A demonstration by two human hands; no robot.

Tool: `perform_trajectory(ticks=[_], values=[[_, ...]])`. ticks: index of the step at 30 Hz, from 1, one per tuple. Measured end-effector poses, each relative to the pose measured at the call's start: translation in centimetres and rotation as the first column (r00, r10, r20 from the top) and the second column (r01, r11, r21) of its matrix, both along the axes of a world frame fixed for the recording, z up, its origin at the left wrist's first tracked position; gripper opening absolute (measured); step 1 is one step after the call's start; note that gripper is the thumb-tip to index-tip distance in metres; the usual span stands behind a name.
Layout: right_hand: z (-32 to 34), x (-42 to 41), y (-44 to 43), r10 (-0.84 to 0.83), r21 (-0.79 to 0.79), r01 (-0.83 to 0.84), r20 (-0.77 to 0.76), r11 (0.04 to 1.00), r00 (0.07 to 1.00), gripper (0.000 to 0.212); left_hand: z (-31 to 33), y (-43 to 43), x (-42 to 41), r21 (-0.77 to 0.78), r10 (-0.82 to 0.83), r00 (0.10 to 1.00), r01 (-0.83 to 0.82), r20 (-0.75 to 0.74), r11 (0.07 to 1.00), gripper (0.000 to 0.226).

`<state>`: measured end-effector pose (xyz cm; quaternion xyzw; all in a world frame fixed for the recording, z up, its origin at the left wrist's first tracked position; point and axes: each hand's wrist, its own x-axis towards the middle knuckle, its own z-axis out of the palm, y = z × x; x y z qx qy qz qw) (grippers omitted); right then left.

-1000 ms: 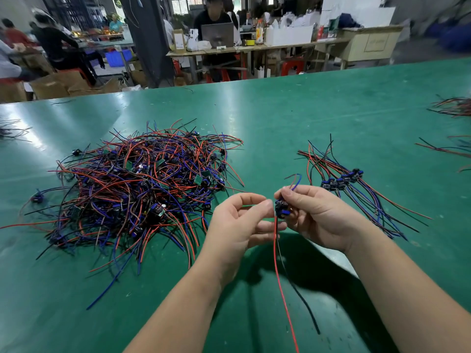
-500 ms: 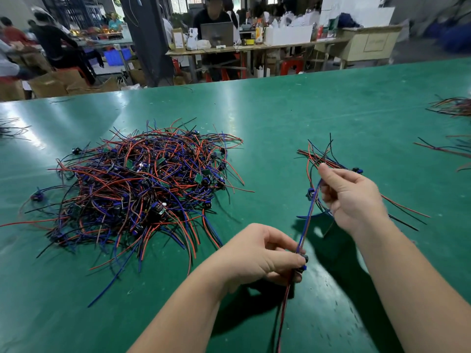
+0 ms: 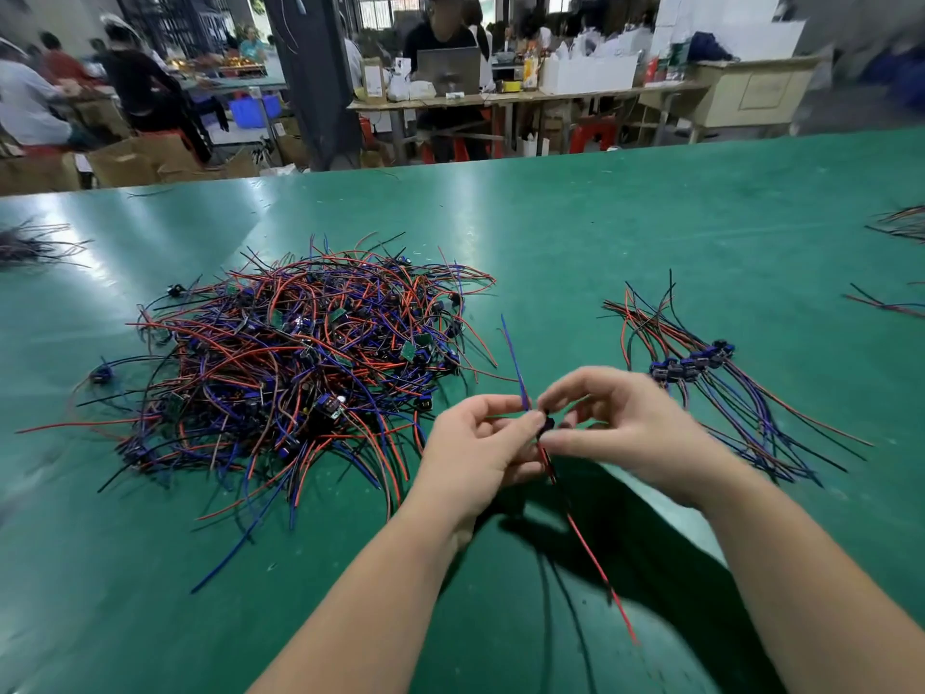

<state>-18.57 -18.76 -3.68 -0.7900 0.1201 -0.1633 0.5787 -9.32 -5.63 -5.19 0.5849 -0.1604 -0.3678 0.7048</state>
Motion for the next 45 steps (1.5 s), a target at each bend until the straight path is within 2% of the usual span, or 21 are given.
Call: perform_trajectory(ticks=[2,4,7,11,14,16,19,21,24,26,28,30,32,34,36,39,41,43,45], values=[[-0.5,0.3,0.4,-0.011,-0.096,0.01,-0.01,0.995,1.0,0.021,-0.1,0.0,0.0,0.003,-0.004,0.999,0.003,0.041,1.0,0.012],[-0.6,0.4,0.2,-0.077,-0.122,0.081,0.04,0.989,0.996,0.019,0.0,-0.1,-0.2,0.002,-0.028,0.997,0.028,0.076,1.0,0.013],[-0.5,0.5,-1.0,-0.279,-0.106,0.293,0.132,0.95,0.951,0.022,0.4,-0.1,-0.6,-0.027,-0.059,0.995,0.061,0.086,0.998,0.014],[-0.5,-0.4,-4.5,-0.64,-0.178,0.675,0.216,0.716,0.737,0.019,0.7,0.1,-0.7,-0.031,-0.035,0.995,0.038,0.092,0.999,0.014],[-1.1,-0.9,-6.3,-0.717,-0.344,0.723,0.169,0.599,0.676,0.015,0.6,0.1,-0.4,-0.003,0.074,0.974,-0.075,0.213,0.997,0.015],[-1.8,-0.7,-6.7,-0.721,-0.471,0.668,0.094,0.576,0.687,0.012,0.4,0.3,0.1,0.041,0.152,0.89,-0.188,0.43,0.981,0.015],[-2.4,-0.2,-6.7,-0.709,-0.558,0.611,0.056,0.561,0.703,0.012,0.3,1.0,0.9,0.097,0.142,0.606,-0.344,0.783,0.934,0.012],[-2.4,-0.1,-6.7,-0.714,-0.559,0.619,0.067,0.551,0.696,0.011,0.3,1.5,1.5,0.103,0.107,0.431,-0.437,0.896,0.893,0.014],[-2.5,-0.1,-6.7,-0.72,-0.594,0.598,0.046,0.537,0.692,0.012,0.3,2.0,2.4,0.146,0.051,0.295,-0.607,0.954,0.781,0.022],[-2.6,-0.1,-6.7,-0.723,-0.671,0.537,0.001,0.512,0.691,0.016,0.2,2.2,2.7,0.216,-0.023,0.274,-0.701,0.961,0.68,0.031],[-2.7,-0.3,-6.7,-0.728,-0.712,0.492,-0.04,0.501,0.684,0.022,-0.3,2.4,3.1,0.351,-0.148,0.329,-0.734,0.933,0.581,0.045],[-2.6,-0.3,-6.7,-0.728,-0.682,0.518,-0.031,0.516,0.685,0.024,-0.8,2.6,3.4,0.515,-0.32,0.405,-0.71,0.857,0.48,0.058],[-2.3,-0.3,-6.5,-0.721,-0.608,0.59,0.041,0.531,0.692,0.023,-1.2,2.8,3.6,0.587,-0.431,0.415,-0.683,0.801,0.434,0.057],[-1.8,-0.4,-6.1,-0.712,-0.551,0.645,0.125,0.529,0.691,0.021,-1.2,2.9,4.0,0.552,-0.426,0.369,-0.684,0.826,0.478,0.044],[-1.4,-0.4,-5.5,-0.698,-0.52,0.67,0.18,0.531,0.693,0.018,-1.0,3.0,4.5,0.488,-0.342,0.349,-0.668,0.872,0.562,0.033],[-1.2,-0.3,-4.6,-0.665,-0.51,0.672,0.234,0.537,0.709,0.015,-0.5,2.8,4.8,0.299,-0.09,0.348,-0.611,0.933,0.733,0.029],[-1.1,-0.1,-4.1,-0.653,-0.469,0.681,0.253,0.563,0.714,0.014,0.3,2.7,4.3,0.099,0.087,0.273,-0.6,0.958,0.794,0.025],[-0.9,0.1,-3.7,-0.648,-0.297,0.686,0.229,0.664,0.726,0.013,0.9,2.5,3.6,-0.088,0.218,0.168,-0.564,0.961,0.821,0.021],[-0.5,0.3,-2.9,-0.588,0.035,0.591,0.154,0.806,0.794,0.016,1.2,2.2,2.6,-0.224,0.295,0.082,-0.473,0.952,0.852,0.018]])
